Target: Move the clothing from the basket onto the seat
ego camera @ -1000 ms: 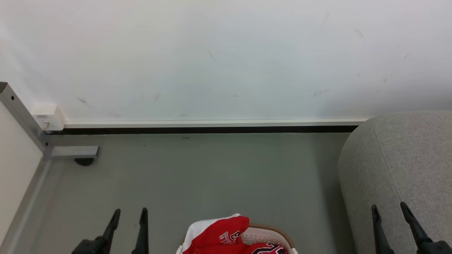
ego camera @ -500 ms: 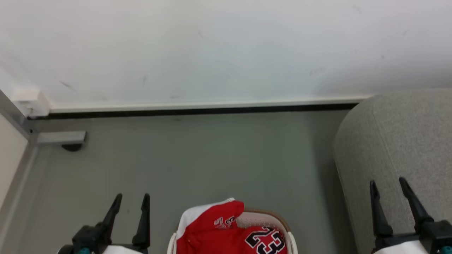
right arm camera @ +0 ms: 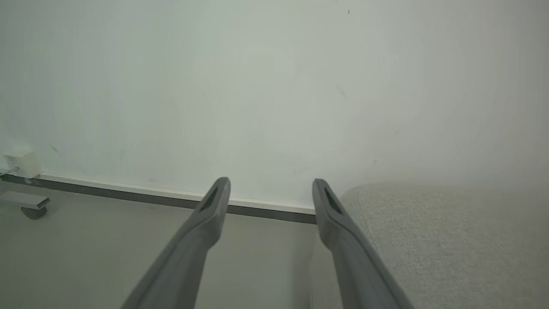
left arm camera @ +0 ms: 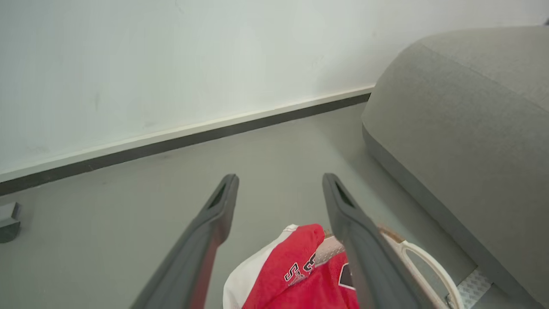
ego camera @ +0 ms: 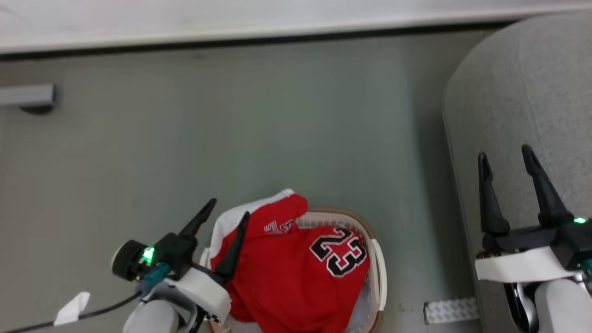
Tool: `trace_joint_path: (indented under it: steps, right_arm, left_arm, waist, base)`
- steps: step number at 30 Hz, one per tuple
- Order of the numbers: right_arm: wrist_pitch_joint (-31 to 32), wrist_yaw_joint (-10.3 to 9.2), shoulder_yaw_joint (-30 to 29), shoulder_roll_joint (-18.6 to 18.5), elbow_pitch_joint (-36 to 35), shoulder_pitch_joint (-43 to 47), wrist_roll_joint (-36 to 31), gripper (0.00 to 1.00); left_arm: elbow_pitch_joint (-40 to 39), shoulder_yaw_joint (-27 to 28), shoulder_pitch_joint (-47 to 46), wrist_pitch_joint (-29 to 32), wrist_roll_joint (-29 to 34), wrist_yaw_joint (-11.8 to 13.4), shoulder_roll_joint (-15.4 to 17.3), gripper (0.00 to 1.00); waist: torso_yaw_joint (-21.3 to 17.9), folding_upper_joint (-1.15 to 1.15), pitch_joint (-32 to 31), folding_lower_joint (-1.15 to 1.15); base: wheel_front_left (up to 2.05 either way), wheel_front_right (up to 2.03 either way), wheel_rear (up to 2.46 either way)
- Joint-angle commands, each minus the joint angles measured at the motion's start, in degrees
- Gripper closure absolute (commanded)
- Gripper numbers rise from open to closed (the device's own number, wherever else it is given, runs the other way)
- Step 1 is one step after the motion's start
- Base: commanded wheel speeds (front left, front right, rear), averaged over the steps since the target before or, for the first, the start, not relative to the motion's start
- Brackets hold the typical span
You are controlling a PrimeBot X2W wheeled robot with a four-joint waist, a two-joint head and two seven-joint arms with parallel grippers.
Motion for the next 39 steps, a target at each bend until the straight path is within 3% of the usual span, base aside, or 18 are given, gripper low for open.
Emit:
trace_joint_path:
  steps: [1, 9, 16, 27, 39]
  right_arm:
    - [-0.2, -0.13, 0.5, -0.1, -0.4, -1.9, 0.4, 0.0]
    - [-0.2, -0.13, 2.5, 0.0, -1.3, -7.5, 0.9, 0.0]
    - [-0.2, -0.12, 3.9, 0.0, -3.1, -10.9, 1.4, 0.0]
    - [-0.2, -0.12, 4.2, -0.1, -7.4, -15.6, 1.4, 0.0]
    - [-0.2, -0.13, 3.1, -0.1, -9.5, -17.1, 1.8, 0.0]
  left_arm:
    - [1.3, -1.5, -1.5, 0.0, 0.4, 0.1, 1.3, 0.0]
    - [10.0, -14.1, -8.7, 0.3, 0.0, 0.1, 3.6, 0.0]
    - [17.8, -20.6, -14.7, 3.1, -2.7, 0.1, 2.1, 0.0]
    - [28.6, -23.0, -25.8, 9.5, -2.3, 0.5, 0.0, 0.0]
    - [38.5, -24.4, -32.2, 7.8, -1.4, 1.9, -2.1, 0.0]
  waist:
    - [-1.5, 0.0, 6.2, -0.01]
    - [-3.1, 0.0, 12.3, -0.01]
    - [-3.9, 0.0, 18.3, -0.01]
    - [-3.6, 0.0, 29.2, -0.01]
    - [-3.2, 0.0, 34.5, -0.01]
  base:
    - [0.0, 0.0, 0.0]
    - [0.0, 0.0, 0.0]
    - [0.0, 0.0, 0.0]
    - [0.0, 0.0, 0.0]
    - [0.0, 0.0, 0.0]
